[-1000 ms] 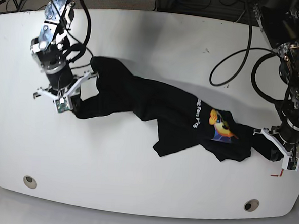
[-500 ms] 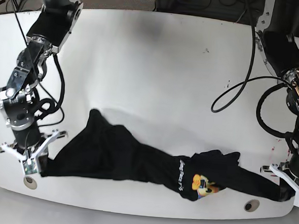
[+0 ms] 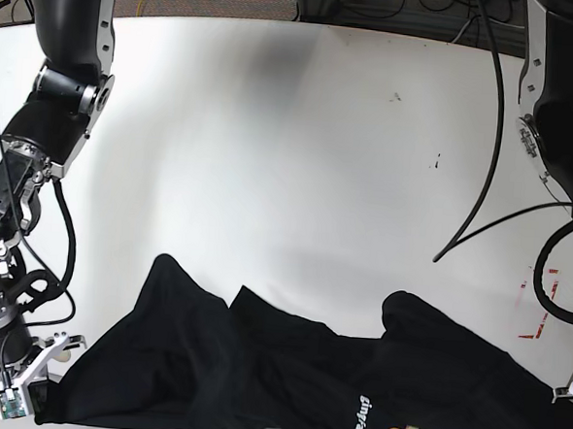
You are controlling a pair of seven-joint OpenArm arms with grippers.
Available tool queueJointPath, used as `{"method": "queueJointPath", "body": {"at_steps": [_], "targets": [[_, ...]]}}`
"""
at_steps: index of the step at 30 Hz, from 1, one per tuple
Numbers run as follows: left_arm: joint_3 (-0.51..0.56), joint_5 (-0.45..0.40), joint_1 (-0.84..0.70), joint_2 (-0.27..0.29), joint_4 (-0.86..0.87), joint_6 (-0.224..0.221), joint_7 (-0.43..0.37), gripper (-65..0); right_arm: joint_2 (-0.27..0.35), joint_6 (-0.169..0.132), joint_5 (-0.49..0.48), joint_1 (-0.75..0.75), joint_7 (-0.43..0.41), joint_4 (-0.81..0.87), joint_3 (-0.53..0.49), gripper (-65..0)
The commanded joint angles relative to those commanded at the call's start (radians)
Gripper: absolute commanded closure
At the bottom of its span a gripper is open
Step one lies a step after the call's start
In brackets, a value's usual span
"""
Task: Fold the T-shirt properly
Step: 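Swing the lifted shirt with both grippers and lay it flat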
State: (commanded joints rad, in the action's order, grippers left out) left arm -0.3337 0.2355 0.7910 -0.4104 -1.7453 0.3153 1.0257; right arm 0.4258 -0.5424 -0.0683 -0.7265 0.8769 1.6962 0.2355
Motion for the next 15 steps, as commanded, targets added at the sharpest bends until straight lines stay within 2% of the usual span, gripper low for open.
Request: {"method": "queueJointPath", "body": {"at_steps": [4,9,15], "targets": [[-0.002,0.0,-0.011,-0.014,0.012,0.0,0.0,-2.6,0.008,0.0,0.0,0.038,0.006,-0.017,0.0,-0.6],[-0.017,0.005,-0.135,-0.011,-0.006,0.003,-0.003,-2.5,0.005,0.0,0.0,0.167,0.018,-0.009,0.002,-0.6],[-0.077,0.006,-0.321,0.035,-0.037,0.005,-0.02,-2.5,-0.038,-0.005,-0.002,0.387,0.017,0.0,0.032,-0.6]]}}
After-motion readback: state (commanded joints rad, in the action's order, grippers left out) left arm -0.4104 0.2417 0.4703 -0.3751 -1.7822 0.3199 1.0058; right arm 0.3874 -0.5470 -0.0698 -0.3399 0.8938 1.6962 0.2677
